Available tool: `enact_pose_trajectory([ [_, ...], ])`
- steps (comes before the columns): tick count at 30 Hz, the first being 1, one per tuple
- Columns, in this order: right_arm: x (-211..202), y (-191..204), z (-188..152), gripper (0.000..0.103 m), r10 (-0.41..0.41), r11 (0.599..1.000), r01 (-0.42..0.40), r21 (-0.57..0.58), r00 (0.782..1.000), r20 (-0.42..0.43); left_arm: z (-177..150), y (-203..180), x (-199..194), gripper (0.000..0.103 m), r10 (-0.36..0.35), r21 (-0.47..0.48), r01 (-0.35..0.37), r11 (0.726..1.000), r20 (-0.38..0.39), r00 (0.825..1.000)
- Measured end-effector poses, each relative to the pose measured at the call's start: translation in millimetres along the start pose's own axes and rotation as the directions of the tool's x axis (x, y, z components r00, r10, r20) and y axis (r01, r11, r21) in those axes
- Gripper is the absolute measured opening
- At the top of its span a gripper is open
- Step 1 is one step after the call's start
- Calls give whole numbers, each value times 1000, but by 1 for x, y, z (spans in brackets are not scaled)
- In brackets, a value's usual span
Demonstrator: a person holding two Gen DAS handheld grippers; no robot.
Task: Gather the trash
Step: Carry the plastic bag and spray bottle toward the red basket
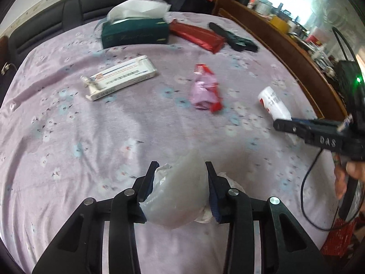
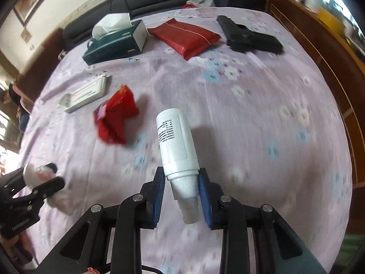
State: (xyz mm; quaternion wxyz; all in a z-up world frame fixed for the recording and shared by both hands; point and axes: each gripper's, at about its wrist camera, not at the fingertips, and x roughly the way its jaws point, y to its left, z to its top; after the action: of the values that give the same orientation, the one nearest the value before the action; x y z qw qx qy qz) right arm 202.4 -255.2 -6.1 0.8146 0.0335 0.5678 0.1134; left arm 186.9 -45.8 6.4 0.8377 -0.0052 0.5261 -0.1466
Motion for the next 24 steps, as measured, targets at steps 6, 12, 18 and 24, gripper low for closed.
enact_pose_trajectory([
  [6, -49, -10, -56, 30, -10, 998, 6, 63, 998, 55, -15, -43, -19, 38, -42, 74, 40, 996, 18, 999],
  [12, -105, -22, -124, 30, -61, 989, 45, 140, 992, 114, -34, -92, -36, 38, -72, 181, 66, 981, 28, 997],
  [18, -158, -41, -195, 30, -97, 956, 44, 289, 981, 170, -55, -139, -48, 38, -103, 280, 91, 956, 29, 994],
  [24, -184, -51, -246, 30, -139, 933, 70, 353, 975, 174, -73, -188, -54, 38, -144, 372, 127, 919, 19, 989],
])
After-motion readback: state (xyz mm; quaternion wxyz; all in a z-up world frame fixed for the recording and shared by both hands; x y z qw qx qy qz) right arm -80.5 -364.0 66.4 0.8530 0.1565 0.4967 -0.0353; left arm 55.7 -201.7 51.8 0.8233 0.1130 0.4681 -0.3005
